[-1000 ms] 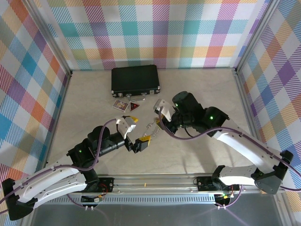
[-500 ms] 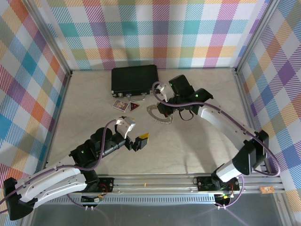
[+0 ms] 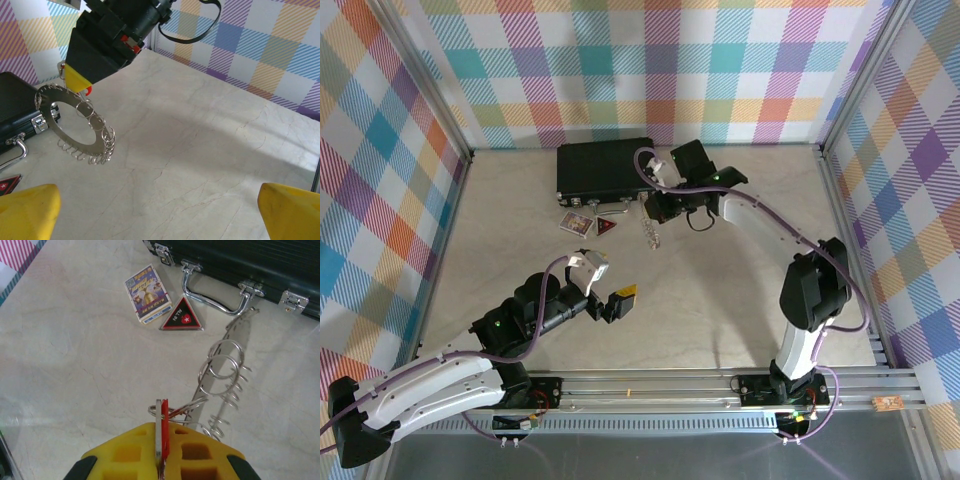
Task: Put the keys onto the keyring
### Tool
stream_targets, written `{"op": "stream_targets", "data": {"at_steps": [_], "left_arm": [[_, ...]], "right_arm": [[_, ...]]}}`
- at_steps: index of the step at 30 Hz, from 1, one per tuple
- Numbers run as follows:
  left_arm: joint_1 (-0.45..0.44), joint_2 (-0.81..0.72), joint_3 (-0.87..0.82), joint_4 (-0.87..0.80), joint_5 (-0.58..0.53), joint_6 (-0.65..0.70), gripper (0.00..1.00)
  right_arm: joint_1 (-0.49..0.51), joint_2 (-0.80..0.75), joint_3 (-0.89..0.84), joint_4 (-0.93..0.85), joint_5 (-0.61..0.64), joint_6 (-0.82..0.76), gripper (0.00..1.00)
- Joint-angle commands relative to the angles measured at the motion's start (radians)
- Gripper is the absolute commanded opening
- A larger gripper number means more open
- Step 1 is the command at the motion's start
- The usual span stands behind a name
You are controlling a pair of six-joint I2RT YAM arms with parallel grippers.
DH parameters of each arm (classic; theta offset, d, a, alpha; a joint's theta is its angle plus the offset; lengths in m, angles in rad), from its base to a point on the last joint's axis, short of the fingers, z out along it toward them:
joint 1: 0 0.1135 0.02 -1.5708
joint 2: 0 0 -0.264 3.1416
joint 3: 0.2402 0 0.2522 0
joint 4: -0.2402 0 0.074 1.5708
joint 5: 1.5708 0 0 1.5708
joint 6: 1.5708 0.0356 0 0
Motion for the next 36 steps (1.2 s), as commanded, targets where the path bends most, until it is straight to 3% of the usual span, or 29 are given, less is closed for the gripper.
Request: {"op": "stream_targets", "data": {"at_steps": [1,15,36], "left_arm": [[-0.001,0.0,-0.009,0.044,-0.009,-0.002,1.0],[-0.001,-0.002,-0.024,0.038,-0.012,-0.01,1.0],[0.0,-0.032,-0.044,0.06,-0.016,-0.015,1.0]], "right_arm": [[-0.005,0.023,0.055,0.046,-0.059,0.014,0.0],[-0.008,0.083,0.02,0.095,-0.112,0.058,0.0],[-0.011,-0.008,-0.213,0.112,-0.139,0.053,0.0]]}}
